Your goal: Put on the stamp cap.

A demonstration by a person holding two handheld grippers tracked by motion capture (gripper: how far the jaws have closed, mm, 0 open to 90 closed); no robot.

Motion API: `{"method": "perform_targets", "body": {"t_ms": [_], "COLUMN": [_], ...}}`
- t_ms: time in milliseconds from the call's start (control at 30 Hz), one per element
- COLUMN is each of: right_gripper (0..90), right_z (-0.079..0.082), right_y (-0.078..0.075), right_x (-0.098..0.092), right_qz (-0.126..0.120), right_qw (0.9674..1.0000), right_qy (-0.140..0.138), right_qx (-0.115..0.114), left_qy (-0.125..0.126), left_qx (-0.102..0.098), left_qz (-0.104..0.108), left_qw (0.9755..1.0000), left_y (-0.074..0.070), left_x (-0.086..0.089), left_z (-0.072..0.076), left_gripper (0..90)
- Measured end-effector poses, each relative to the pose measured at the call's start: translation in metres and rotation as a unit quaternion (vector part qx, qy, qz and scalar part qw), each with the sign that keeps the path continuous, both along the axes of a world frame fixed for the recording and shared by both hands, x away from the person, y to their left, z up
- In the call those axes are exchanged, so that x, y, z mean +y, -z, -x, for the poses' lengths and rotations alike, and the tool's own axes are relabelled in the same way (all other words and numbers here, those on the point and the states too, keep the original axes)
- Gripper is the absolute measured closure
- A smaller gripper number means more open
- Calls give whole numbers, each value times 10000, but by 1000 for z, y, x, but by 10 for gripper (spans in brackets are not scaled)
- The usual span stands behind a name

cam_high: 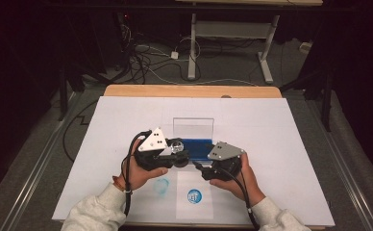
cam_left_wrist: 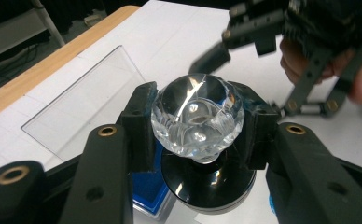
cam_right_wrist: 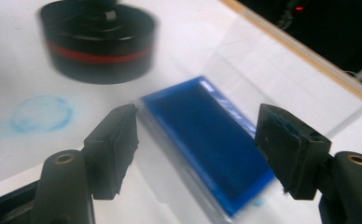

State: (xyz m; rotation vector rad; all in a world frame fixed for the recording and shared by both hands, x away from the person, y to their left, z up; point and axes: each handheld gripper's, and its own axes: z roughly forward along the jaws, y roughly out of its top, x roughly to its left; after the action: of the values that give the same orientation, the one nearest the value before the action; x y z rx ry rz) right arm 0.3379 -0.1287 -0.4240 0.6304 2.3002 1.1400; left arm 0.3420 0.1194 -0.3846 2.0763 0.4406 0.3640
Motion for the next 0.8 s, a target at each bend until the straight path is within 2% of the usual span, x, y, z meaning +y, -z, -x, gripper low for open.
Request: {"method": "perform_targets", "body": {"t_ms": [133,267,500,633,733,800], "right_gripper": [293,288,278,274,276,272], "right_z": [1,3,11,17,24,28], "right_y": [-8,-14,-21,-21,-16,-12], "right_x": [-12,-24,-41,-49,-54,-57], "right_qz": [99,10,-72,-145,-184,-231], "right_qw": [9996,9991,9977,9971,9954,9952], "right_qy": [85,157,331,366,458,473], "right_qx": [-259,-382,-582,-645,-825,-826], "left_qy": [-22,-51,-151,-192,-198,-201], "left_qx": [9,10,3,-12,-18,-21], "left_qz": [-89,-167,-163,-162,-188,-190], "left_qw": [10000,9998,9998,9997,9996,9996], "left_y": [2,2,1,0,0,-1], "left_x": [2,4,11,14,15,15], "left_z": [0,0,-2,-2,-2,-2], "left_gripper": [542,542,542,542,542,542]}}
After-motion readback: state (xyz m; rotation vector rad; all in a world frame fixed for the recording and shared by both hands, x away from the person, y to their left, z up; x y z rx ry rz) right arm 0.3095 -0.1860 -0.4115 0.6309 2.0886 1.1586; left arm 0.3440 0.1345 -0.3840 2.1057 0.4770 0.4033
